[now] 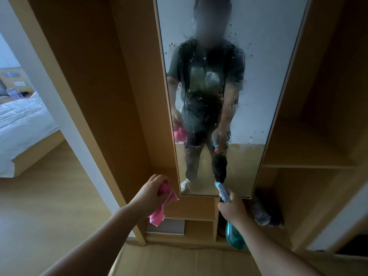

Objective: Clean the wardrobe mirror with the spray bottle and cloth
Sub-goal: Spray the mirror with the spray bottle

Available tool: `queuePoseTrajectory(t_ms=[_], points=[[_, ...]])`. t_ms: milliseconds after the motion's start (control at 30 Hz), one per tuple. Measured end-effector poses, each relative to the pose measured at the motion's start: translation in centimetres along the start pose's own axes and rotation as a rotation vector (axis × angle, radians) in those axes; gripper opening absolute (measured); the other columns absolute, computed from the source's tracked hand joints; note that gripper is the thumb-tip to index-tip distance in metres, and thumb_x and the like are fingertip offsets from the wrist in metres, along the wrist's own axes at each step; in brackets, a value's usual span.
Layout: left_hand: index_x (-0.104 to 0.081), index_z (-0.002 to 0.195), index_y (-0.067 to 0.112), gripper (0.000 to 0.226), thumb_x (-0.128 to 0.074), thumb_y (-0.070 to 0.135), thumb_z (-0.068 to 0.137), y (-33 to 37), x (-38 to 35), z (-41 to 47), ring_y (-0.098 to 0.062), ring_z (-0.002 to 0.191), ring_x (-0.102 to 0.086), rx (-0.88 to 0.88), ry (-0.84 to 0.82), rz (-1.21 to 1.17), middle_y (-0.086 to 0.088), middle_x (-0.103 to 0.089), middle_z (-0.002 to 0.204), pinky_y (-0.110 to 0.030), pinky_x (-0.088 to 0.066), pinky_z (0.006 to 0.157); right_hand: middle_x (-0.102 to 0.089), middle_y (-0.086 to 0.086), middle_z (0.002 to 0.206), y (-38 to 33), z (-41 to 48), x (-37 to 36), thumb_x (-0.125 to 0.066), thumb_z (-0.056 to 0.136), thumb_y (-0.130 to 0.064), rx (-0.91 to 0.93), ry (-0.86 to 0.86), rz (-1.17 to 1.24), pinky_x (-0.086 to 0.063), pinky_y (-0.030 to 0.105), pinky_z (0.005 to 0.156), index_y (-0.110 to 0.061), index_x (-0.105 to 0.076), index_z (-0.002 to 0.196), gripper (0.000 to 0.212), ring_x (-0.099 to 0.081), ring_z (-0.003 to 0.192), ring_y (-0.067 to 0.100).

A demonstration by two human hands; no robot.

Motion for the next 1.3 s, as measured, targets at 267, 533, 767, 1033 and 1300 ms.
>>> queuePoseTrajectory(t_ms=[267, 533, 767, 1033, 1300], points=[[-0.053, 0.106, 0.032, 0.029, -0.066, 0.016, 0.087, 2.5, -1.8, 1.2, -0.009, 0.100, -0.052, -0.021, -0.038, 0.007, 0.012, -0.050, 0.112, -0.015, -0.047, 0.072, -0.055, -0.009, 0.075, 1.7, 0.2, 2.7, -0.055, 0.087, -0.010, -0.025, 0.141, -0.045, -0.032, 0.006, 0.040, -0.027, -0.055, 0.099, 0.021, -0.050, 0.063, -0.001], [-0.054, 0.110, 0.033, 0.031, -0.067, 0.018, 0.086, 4.0, -3.2, 2.2, -0.007, 0.098, -0.052, -0.057, -0.048, 0.018, 0.014, -0.050, 0.111, -0.013, -0.048, 0.071, -0.056, -0.009, 0.079, 4.3, 0.4, 5.7, -0.057, 0.079, -0.012, -0.134, 0.154, -0.020, -0.035, 0.018, 0.045, -0.018, -0.057, 0.118, 0.040, -0.056, 0.065, 0.007], [-0.051, 0.107, 0.037, 0.032, -0.067, 0.019, 0.086, 4.5, -5.0, 2.7, -0.005, 0.095, -0.051, -0.061, -0.076, 0.021, 0.014, -0.050, 0.110, -0.011, -0.045, 0.067, -0.061, 0.000, 0.100, 6.0, 0.3, 7.7, -0.056, 0.083, -0.009, -0.169, 0.188, 0.013, -0.049, 0.029, 0.063, -0.015, -0.054, 0.130, 0.048, -0.060, 0.078, 0.015], [-0.053, 0.109, 0.033, 0.032, -0.067, 0.017, 0.086, 4.6, -5.8, 2.7, -0.007, 0.099, -0.051, -0.048, -0.074, 0.002, 0.013, -0.050, 0.112, -0.013, -0.046, 0.070, -0.058, 0.001, 0.082, 7.2, 0.2, 8.6, -0.058, 0.085, -0.006, -0.196, 0.229, -0.003, -0.049, 0.030, 0.065, -0.013, -0.055, 0.094, 0.012, -0.057, 0.073, 0.016], [-0.056, 0.113, 0.027, 0.031, -0.067, 0.017, 0.086, 3.4, -5.3, 1.6, -0.007, 0.099, -0.052, -0.019, -0.065, -0.008, 0.012, -0.050, 0.113, -0.014, -0.048, 0.071, -0.055, -0.013, 0.088, 7.1, 0.0, 5.8, -0.056, 0.078, -0.010, -0.133, 0.018, -0.015, -0.042, 0.022, 0.065, -0.033, -0.053, 0.107, 0.038, -0.056, 0.083, 0.010]])
Point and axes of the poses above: each hand's wrist, its own z-axis towards the middle knuckle, its own x-axis out of the back of the hand, y = z × x, the point moved 5 cm from there along z, towards the middle knuckle
